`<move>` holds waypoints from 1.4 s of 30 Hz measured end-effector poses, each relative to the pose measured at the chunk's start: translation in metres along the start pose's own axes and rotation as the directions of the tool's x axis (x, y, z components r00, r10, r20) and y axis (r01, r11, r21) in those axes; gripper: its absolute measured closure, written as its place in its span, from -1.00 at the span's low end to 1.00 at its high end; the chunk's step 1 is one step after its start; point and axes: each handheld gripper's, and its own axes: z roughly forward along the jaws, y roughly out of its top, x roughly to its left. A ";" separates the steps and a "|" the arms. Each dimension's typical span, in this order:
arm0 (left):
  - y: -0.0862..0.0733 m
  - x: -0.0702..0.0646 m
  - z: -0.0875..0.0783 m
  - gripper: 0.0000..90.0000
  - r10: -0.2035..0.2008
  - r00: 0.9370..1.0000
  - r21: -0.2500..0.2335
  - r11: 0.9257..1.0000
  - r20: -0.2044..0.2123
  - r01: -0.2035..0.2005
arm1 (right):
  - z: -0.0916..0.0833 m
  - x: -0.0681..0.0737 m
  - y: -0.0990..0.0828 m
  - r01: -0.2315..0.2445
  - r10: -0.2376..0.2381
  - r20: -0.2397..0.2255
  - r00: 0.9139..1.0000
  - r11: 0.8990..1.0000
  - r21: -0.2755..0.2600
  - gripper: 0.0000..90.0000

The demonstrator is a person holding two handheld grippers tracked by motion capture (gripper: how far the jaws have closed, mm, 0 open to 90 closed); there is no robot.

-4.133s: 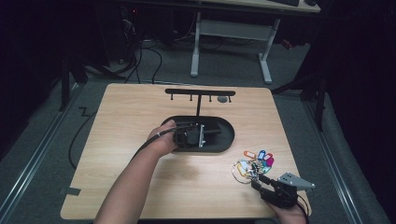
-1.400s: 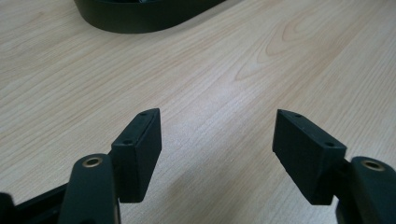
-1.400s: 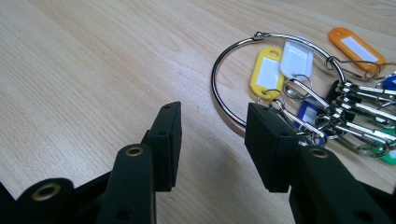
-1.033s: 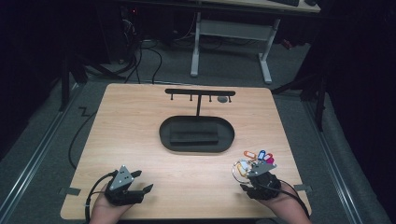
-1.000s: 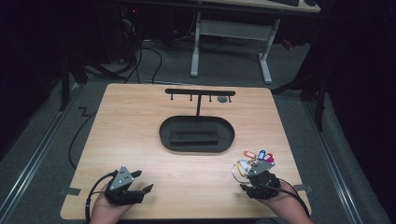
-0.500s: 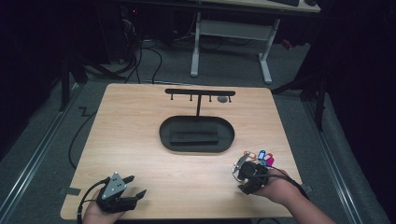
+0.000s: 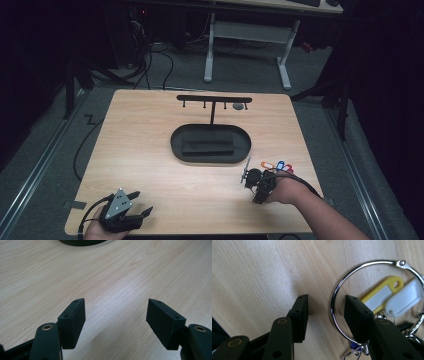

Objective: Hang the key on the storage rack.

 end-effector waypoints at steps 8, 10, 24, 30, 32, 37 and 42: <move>0.000 0.001 0.002 -0.29 0.001 1.000 0.011 1.000 -0.007 -0.001 | -0.001 -0.007 -0.002 0.035 -0.035 0.000 0.999 0.999 0.026 0.55; 0.001 0.001 0.003 -0.29 -0.003 1.000 0.008 1.000 -0.007 0.003 | -0.001 -0.007 -0.002 0.035 -0.036 0.003 0.999 0.999 0.021 0.68; 0.001 0.001 0.001 -0.30 -0.005 1.000 0.001 1.000 -0.007 0.005 | -0.002 0.011 0.003 0.096 -0.100 0.081 0.992 0.994 0.055 0.94; 0.001 0.001 0.002 -0.30 -0.005 1.000 0.007 1.000 -0.005 0.005 | -0.036 0.012 -0.003 0.080 -0.077 0.110 0.991 0.996 -0.026 0.94; 0.002 0.001 0.002 -0.30 -0.004 1.000 0.006 1.000 -0.004 0.004 | -0.047 0.012 -0.006 0.070 -0.062 0.139 0.988 0.996 -0.050 0.94; 0.003 0.000 0.003 -0.29 0.002 1.000 0.006 1.000 0.002 -0.002 | -0.078 0.010 -0.013 0.052 -0.032 0.216 0.976 0.995 -0.088 0.95; 0.003 0.000 0.004 -0.30 0.002 1.000 0.003 1.000 0.006 -0.002 | -0.099 0.011 -0.019 0.048 -0.020 0.260 0.966 0.994 -0.103 0.96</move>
